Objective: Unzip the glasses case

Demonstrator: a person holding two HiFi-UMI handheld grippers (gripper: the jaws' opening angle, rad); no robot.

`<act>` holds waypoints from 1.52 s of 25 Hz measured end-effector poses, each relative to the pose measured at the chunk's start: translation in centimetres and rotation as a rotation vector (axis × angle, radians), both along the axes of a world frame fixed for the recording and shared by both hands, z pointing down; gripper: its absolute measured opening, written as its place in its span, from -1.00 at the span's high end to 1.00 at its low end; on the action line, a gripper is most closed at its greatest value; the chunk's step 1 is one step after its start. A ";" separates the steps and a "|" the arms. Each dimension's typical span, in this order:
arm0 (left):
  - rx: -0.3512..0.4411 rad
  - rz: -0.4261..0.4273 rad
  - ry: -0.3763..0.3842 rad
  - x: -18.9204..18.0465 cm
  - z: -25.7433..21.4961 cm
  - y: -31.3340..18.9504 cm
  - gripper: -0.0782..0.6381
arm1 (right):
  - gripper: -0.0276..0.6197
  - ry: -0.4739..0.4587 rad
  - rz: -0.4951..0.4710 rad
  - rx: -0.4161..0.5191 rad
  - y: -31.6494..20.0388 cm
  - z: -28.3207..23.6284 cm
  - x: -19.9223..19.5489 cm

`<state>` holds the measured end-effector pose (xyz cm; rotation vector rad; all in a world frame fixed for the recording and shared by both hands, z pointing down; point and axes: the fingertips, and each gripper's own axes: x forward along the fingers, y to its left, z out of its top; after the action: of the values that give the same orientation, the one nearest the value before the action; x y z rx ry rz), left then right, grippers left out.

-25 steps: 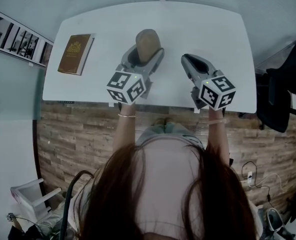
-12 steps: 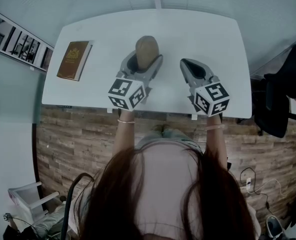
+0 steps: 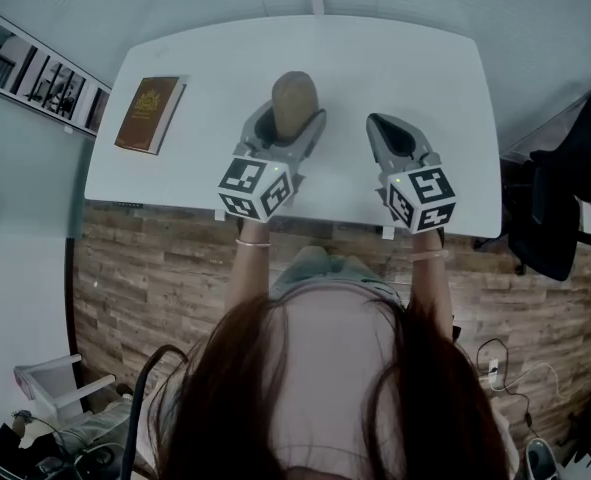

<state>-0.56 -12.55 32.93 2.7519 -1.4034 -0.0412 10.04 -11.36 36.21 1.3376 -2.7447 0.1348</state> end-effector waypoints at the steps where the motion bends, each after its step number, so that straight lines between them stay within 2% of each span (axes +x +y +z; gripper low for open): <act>1: -0.001 -0.002 -0.003 0.0 0.1 0.1 -0.01 | 0.91 0.004 0.005 0.003 0.1 0.0 0.1; 11: 0.001 -0.021 -0.029 0.9 0.2 2.0 -0.01 | 0.91 0.039 0.016 0.038 1.6 -0.6 1.3; 22: 0.017 -0.035 -0.021 0.0 -0.5 3.0 -0.01 | 0.91 0.038 0.011 0.045 2.2 -0.9 0.2; 30: 0.022 -0.007 -0.019 -1.1 -0.4 3.0 -0.01 | 0.91 0.052 0.028 0.044 2.4 -0.8 -1.5; 36: 0.050 0.017 -0.025 0.9 -2.0 7.0 -0.01 | 0.91 0.051 0.065 0.067 6.5 -2.4 0.8; 38: 0.048 0.024 -0.026 0.0 -1.8 6.6 -0.01 | 0.91 0.058 0.070 0.062 6.1 -2.3 -0.1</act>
<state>-0.55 -5.98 31.14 2.8175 -1.3941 -0.0390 9.98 -5.24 33.94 1.4305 -2.6762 0.0146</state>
